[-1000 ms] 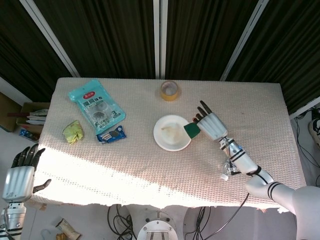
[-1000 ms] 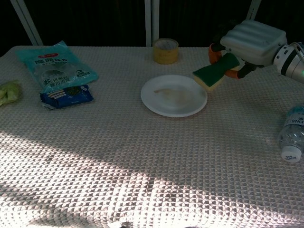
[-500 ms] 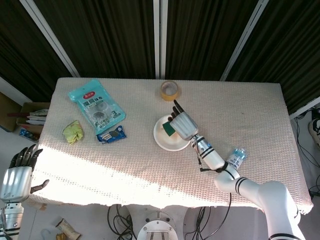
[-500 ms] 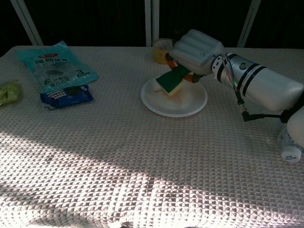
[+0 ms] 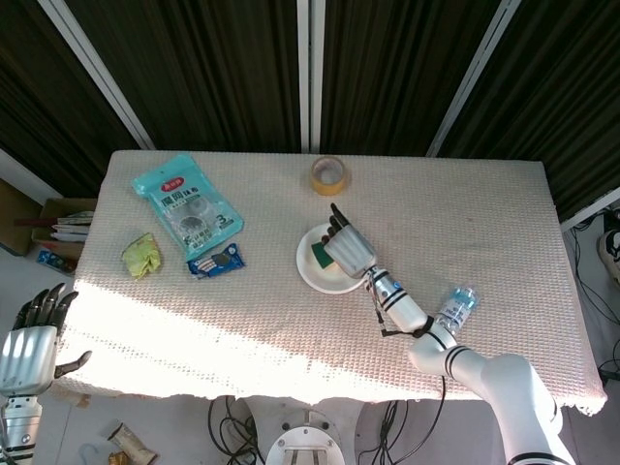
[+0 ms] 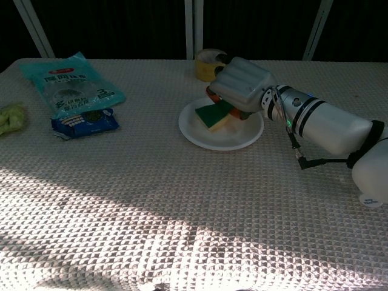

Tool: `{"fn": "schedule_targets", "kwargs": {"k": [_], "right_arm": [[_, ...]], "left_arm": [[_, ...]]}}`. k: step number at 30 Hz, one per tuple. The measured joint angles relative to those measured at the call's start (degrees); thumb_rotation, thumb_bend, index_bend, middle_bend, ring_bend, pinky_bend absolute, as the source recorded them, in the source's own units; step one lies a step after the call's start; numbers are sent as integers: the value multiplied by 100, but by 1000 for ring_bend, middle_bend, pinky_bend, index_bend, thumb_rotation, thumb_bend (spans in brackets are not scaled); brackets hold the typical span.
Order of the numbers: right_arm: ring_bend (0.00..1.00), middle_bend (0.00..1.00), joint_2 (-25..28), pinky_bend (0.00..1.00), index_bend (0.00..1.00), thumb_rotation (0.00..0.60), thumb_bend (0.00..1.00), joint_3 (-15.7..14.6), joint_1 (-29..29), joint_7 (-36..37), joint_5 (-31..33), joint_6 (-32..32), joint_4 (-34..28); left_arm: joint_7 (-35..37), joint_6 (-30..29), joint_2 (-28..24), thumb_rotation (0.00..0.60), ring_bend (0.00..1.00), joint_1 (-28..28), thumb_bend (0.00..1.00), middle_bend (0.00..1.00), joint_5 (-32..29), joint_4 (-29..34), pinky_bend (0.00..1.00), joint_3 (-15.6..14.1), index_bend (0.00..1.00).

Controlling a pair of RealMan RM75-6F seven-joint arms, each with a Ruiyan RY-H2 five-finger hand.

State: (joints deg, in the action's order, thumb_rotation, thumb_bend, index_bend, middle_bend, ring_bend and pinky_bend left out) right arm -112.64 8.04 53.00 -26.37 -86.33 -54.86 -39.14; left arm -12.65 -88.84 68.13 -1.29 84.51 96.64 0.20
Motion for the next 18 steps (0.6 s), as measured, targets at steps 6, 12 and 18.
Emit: {"fn": "schedule_targets", "kwargs": {"k": [6, 12, 18], "right_arm": [[207, 460, 214, 49, 613, 600, 372, 66, -58, 206, -14, -347, -317], [217, 460, 220, 50, 615, 600, 375, -36, -79, 88, 16, -146, -431], [218, 460, 68, 49, 615, 600, 378, -183, -101, -19, 41, 98, -140]], "left_arm": [[72, -39, 25, 600, 62, -32, 93, 56, 13, -62, 137, -5, 155], [78, -52, 38, 600, 62, -43, 92, 56, 30, -71, 137, -8, 155], [77, -26, 38, 600, 62, -51, 92, 56, 7, -82, 137, -14, 155]]}}
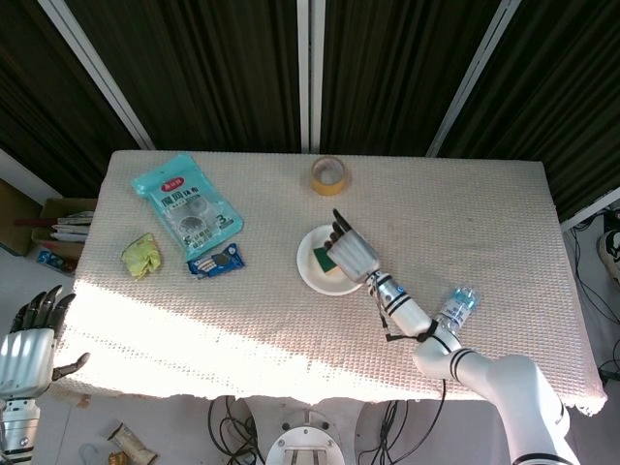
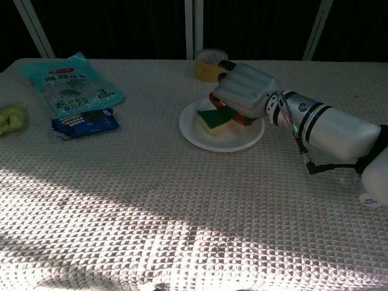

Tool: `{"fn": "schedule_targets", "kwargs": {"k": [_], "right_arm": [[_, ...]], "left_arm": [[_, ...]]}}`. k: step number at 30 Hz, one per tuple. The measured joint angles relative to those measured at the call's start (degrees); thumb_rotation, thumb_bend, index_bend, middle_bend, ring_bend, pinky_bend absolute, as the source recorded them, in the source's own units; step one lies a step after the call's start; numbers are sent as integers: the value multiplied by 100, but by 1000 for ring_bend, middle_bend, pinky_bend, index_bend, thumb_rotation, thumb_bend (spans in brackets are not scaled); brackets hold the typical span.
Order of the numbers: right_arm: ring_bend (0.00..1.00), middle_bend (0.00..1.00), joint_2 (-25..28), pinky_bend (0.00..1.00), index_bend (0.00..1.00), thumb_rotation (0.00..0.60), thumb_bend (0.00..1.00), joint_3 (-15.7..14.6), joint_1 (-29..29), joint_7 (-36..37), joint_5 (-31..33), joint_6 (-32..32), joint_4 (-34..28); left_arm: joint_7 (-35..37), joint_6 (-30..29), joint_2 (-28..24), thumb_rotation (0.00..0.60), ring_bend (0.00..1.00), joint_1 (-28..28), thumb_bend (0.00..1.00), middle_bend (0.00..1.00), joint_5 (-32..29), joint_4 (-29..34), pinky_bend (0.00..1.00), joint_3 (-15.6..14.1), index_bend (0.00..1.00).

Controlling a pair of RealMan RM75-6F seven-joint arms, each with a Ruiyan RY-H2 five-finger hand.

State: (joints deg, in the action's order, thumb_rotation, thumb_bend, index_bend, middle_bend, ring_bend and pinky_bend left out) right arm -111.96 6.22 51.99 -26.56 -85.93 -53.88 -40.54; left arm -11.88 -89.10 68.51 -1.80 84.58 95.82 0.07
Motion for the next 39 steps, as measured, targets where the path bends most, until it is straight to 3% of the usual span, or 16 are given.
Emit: {"fn": "schedule_targets", "kwargs": {"k": [6, 12, 19, 27, 34, 39], "right_arm": [[224, 460, -2, 49, 615, 600, 381, 10, -9, 279, -57, -227, 18], [224, 462, 281, 48, 615, 600, 381, -9, -119, 535, -160, -575, -387], [224, 463, 409, 49, 616, 600, 389, -212, -230, 474, -161, -253, -558], [224, 464, 292, 44, 619, 600, 395, -200, -185, 420, -114, -102, -377], [224, 469, 644, 44, 623, 600, 394, -140, -265, 661, -202, -506, -883], [224, 470, 898, 44, 627, 600, 395, -274, -327, 614, -252, -383, -1255]], "left_arm": [[-5, -14, -6, 600, 62, 1, 93, 56, 0, 12, 137, 19, 155], [-30, 7, -2, 600, 62, 19, 93, 56, 8, 25, 138, 28, 155], [-56, 11, -9, 600, 62, 26, 93, 56, 12, 55, 137, 33, 155], [-60, -15, -18, 600, 62, -3, 93, 56, 3, 64, 137, 23, 155], [-60, 0, -13, 600, 62, 14, 93, 56, 11, 60, 137, 35, 155], [-78, 21, -8, 600, 62, 38, 93, 56, 24, 67, 137, 45, 155]]}}
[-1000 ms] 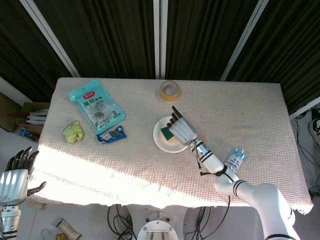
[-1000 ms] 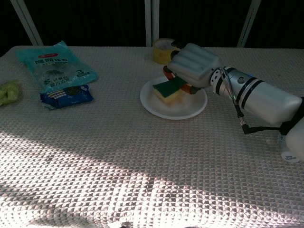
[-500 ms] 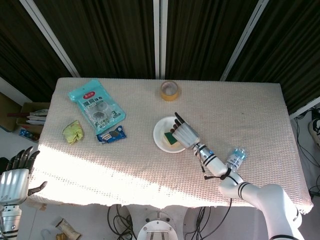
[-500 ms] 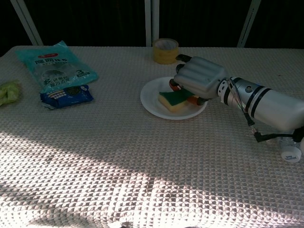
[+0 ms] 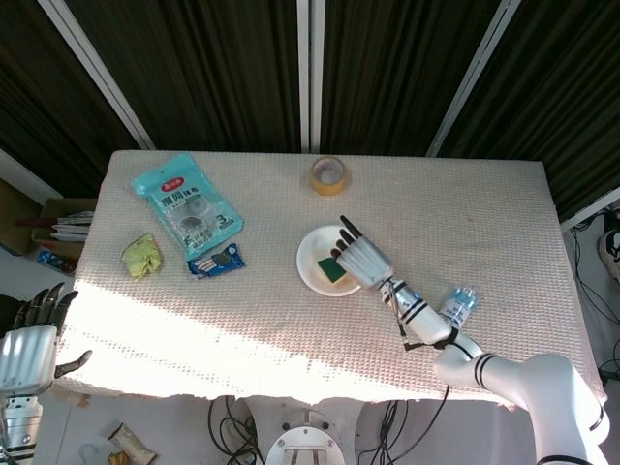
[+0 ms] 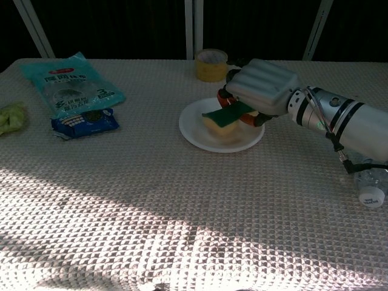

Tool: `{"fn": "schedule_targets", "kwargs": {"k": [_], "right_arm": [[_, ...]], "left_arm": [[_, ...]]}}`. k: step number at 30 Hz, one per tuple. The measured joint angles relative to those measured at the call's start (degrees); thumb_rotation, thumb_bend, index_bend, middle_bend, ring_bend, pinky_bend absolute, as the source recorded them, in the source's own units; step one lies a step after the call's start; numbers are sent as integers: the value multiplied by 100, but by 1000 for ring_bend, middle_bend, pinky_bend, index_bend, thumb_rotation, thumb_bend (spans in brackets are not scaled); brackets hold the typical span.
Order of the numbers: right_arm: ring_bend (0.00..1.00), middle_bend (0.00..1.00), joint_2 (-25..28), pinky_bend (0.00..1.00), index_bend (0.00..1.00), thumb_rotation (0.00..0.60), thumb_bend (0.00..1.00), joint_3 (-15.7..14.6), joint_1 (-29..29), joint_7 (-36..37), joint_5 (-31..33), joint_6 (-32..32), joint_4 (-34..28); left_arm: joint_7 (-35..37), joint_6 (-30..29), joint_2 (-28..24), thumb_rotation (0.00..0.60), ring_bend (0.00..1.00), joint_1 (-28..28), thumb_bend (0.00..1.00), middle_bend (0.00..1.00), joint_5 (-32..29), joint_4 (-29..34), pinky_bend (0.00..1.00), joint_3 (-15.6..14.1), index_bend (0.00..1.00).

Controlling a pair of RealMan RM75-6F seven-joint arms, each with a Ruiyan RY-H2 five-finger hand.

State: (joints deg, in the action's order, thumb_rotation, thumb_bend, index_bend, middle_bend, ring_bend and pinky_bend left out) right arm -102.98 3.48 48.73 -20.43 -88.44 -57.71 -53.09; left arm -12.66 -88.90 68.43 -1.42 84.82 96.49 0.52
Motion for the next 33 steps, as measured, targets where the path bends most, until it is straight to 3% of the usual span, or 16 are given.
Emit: {"fn": "schedule_targets", "kwargs": {"k": [7, 17, 27, 33], "right_arm": [[224, 470, -154, 41, 631, 600, 396, -95, 43, -335, 58, 438, 157], [224, 471, -54, 41, 631, 600, 396, 251, 132, -99, 142, 179, -41], [224, 471, -463, 41, 632, 600, 397, 156, 277, -262, 268, 707, 419], [231, 471, -441, 41, 632, 600, 397, 182, 273, -129, 217, 475, 381]], "left_arm": [[-6, -9, -4, 600, 62, -18, 92, 56, -16, 3, 137, -9, 155], [9, -15, 0, 600, 62, -23, 93, 56, -6, -13, 137, -12, 155], [16, 8, 1, 600, 62, -26, 92, 56, -52, -21, 137, -8, 155], [63, -16, 14, 600, 62, -37, 92, 56, -47, -61, 137, -4, 155]]}}
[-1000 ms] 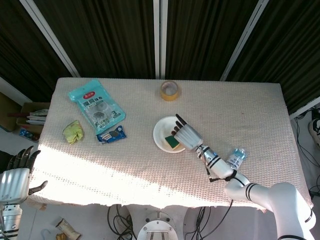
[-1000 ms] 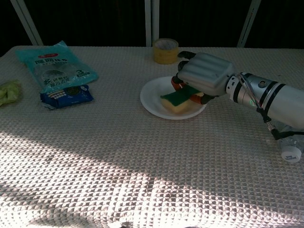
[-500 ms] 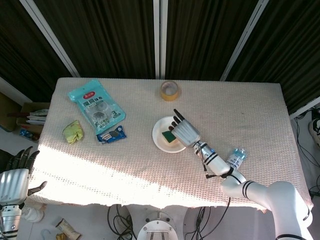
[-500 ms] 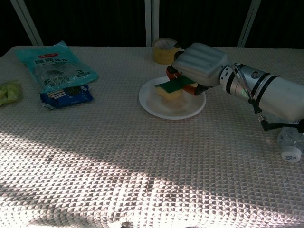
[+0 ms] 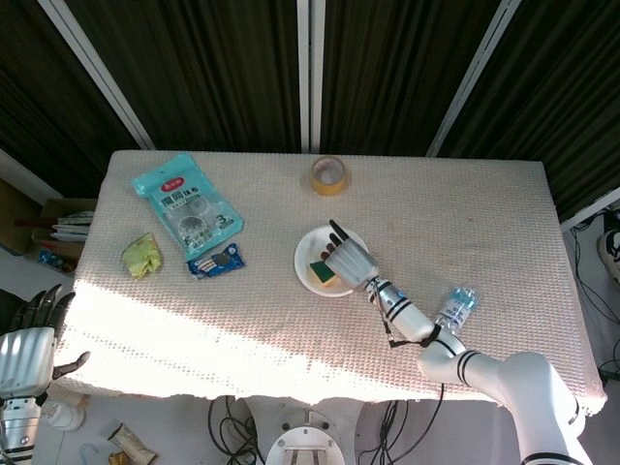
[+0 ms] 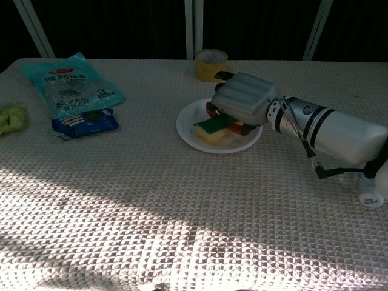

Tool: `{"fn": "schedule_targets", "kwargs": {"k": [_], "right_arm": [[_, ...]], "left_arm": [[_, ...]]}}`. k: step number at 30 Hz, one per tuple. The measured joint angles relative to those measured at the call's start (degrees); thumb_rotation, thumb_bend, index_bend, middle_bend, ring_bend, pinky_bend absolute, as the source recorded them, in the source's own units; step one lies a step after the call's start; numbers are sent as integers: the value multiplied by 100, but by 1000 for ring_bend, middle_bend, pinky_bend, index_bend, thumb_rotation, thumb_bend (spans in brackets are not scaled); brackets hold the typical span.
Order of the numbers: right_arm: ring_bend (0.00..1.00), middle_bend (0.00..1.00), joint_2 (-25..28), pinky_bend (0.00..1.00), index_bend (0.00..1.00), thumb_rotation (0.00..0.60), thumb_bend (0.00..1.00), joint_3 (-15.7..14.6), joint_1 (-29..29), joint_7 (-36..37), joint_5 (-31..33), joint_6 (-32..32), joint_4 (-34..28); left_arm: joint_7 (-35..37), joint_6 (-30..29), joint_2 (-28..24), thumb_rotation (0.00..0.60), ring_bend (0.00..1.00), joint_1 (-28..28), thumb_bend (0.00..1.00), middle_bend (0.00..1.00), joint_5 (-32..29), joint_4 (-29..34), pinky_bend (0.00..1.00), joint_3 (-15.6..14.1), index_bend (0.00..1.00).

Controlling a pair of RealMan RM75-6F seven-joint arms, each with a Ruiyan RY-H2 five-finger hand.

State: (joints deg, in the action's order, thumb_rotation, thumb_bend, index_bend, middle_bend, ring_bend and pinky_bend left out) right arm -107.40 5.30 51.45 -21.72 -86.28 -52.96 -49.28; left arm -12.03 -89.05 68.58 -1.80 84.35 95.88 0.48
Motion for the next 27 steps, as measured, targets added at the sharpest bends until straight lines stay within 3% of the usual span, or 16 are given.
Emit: {"fn": "schedule_targets", "kwargs": {"k": [8, 16, 27], "right_arm": [[231, 473, 413, 41, 633, 600, 397, -41, -109, -44, -37, -132, -733], [231, 472, 210, 40, 633, 600, 397, -153, -124, -216, 77, 218, -467], [231, 473, 353, 40, 634, 600, 397, 227, -38, 149, 265, 92, -631]], "left_arm": [[17, 7, 26, 600, 62, 16, 93, 56, 27, -22, 137, 6, 155], [5, 8, 6, 600, 62, 0, 93, 56, 3, -16, 137, -3, 155], [-56, 15, -8, 600, 62, 24, 93, 56, 18, 42, 138, 15, 155]]}}
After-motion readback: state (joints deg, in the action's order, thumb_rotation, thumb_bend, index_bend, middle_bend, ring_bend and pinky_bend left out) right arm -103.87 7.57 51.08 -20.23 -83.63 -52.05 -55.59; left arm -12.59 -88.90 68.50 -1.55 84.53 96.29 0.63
